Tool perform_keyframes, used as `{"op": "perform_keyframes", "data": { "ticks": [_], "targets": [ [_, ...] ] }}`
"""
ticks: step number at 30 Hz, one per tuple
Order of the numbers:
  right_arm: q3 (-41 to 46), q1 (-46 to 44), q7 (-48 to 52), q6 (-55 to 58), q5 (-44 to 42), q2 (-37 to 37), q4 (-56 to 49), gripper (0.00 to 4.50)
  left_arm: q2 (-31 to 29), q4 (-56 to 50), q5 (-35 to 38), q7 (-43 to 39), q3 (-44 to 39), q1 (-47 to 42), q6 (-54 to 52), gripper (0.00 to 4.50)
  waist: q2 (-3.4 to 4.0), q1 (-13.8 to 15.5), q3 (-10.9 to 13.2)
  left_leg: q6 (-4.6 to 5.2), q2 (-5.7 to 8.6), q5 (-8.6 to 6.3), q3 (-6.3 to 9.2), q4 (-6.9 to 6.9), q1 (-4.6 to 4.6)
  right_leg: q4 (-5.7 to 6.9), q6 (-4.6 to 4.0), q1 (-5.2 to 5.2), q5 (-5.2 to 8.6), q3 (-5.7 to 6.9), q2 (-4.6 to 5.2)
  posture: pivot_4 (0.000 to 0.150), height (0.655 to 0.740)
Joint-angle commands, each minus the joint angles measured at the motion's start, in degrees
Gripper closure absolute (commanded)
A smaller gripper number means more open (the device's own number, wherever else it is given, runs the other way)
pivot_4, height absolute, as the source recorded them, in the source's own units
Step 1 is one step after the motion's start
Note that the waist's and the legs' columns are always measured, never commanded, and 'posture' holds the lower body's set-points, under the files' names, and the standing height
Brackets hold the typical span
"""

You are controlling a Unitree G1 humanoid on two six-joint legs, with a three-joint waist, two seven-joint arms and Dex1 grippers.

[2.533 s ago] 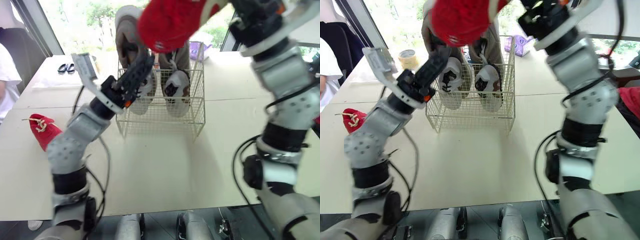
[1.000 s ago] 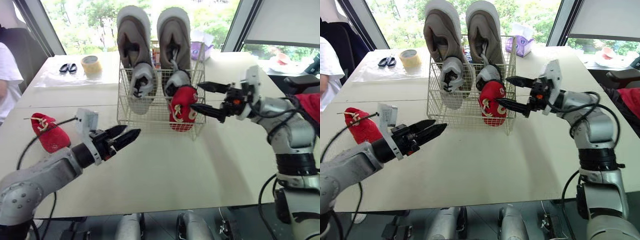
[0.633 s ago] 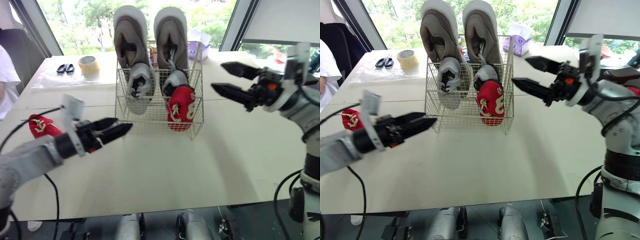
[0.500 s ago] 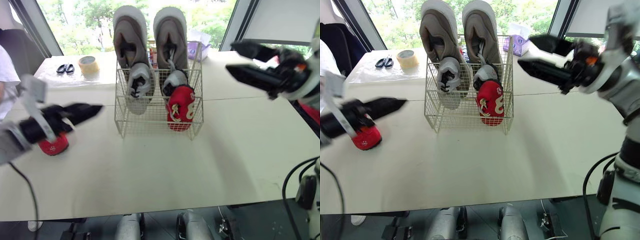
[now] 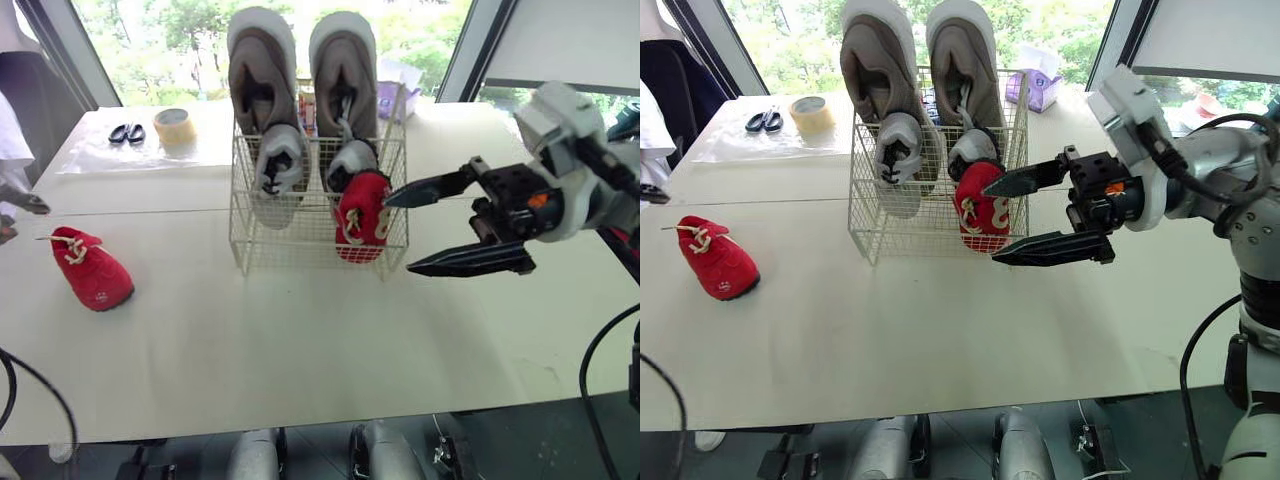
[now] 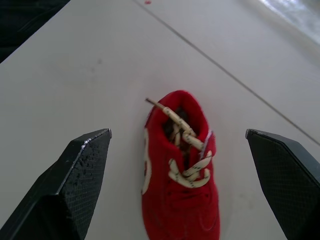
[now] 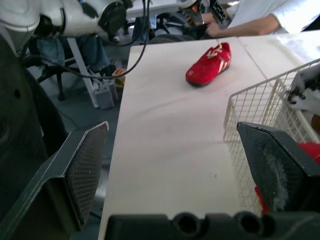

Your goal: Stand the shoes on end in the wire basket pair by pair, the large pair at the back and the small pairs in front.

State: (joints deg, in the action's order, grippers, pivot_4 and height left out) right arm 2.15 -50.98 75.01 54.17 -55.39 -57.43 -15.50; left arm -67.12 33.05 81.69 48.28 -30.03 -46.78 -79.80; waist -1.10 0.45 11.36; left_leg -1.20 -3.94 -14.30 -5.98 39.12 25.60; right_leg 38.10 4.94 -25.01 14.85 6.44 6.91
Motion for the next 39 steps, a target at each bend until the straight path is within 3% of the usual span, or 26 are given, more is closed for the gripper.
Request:
{"op": "perform_keyframes", "data": {
  "ticks": [1,6,12,15,22,25,31,34,39],
  "targets": [
    [1.89,-0.18,1.57,-0.29,-0.25,-1.74,-1.29,0.00,0.46,2.13,-2.89,0.90,-3.29,-0.09,-2.64,0.05,0.00,0.07,0.00,-0.03,0.00,0.02,0.00,-0.01,0.00,0.01,0.00,-0.01,0.00,0.01,-0.01,0.150,0.6938],
    [3.16,2.46,0.85,0.45,-0.79,-2.63,-4.03,0.00,3.33,5.43,-11.14,-4.57,-1.64,-1.96,-1.74,0.05,-0.15,0.41,-0.08,-0.08,0.00,0.03,0.02,0.00,0.00,0.04,-0.02,0.01,0.00,0.05,-0.01,0.150,0.6938],
    [3.86,5.43,-1.93,0.36,-0.40,-2.56,-6.81,0.00,7.80,20.01,-27.47,-17.35,4.80,-9.59,8.08,0.05,-0.23,0.30,-0.13,-0.09,0.03,0.04,0.02,0.02,-0.01,0.04,-0.02,0.06,-0.01,0.10,-0.01,0.150,0.6938],
    [4.69,6.31,-2.97,0.76,-0.96,-2.95,-7.34,0.00,8.88,25.27,-34.94,-24.98,8.65,-11.37,11.30,0.88,-0.23,0.06,-0.13,-0.09,0.03,0.04,-0.05,0.02,-0.02,0.05,-0.02,0.02,-0.01,0.08,-0.01,0.150,0.6938],
    [7.07,8.58,-5.74,1.95,-1.80,-3.88,-8.48,0.00,10.79,30.57,-44.85,-32.93,9.79,-15.94,12.88,4.48,-0.22,0.28,-0.14,-0.08,0.02,0.04,-0.05,0.02,-0.06,0.08,-0.02,0.04,-0.01,0.07,-0.01,0.150,0.6938],
    [7.16,8.82,-6.41,2.34,-1.74,-4.00,-8.18,0.00,10.85,29.63,-46.22,-33.14,7.08,-17.59,13.32,4.48,-0.22,0.34,-0.14,-0.08,0.02,0.04,0.00,0.02,-0.06,0.13,-0.02,0.05,-0.01,0.08,-0.01,0.150,0.6938],
    [6.91,7.39,-6.85,2.30,-1.31,-3.62,-4.98,0.00,11.98,8.49,-44.21,-28.44,-2.28,-17.73,3.21,4.48,-0.57,0.21,-0.09,-0.08,0.00,0.05,0.05,0.11,0.24,0.14,-0.01,-0.14,-0.01,0.09,-0.01,0.150,0.6938],
    [6.64,6.26,-6.60,1.87,-0.78,-3.31,-2.67,0.00,14.78,-8.71,-43.99,-28.68,-4.31,-13.61,-0.16,4.48,-0.57,0.15,-0.09,-0.07,0.02,0.04,0.01,0.15,0.30,0.13,0.00,-0.17,-0.02,0.08,0.02,0.150,0.6938],
    [5.89,4.52,-5.49,1.23,1.44,-4.07,0.92,0.00,22.81,-45.54,-32.87,-36.11,-11.81,-5.51,-0.70,4.48,-0.59,0.24,-0.08,-0.11,0.00,0.07,0.03,0.16,0.29,0.17,-0.01,-0.17,-0.02,0.07,0.02,0.150,0.6938]
  ]
}}
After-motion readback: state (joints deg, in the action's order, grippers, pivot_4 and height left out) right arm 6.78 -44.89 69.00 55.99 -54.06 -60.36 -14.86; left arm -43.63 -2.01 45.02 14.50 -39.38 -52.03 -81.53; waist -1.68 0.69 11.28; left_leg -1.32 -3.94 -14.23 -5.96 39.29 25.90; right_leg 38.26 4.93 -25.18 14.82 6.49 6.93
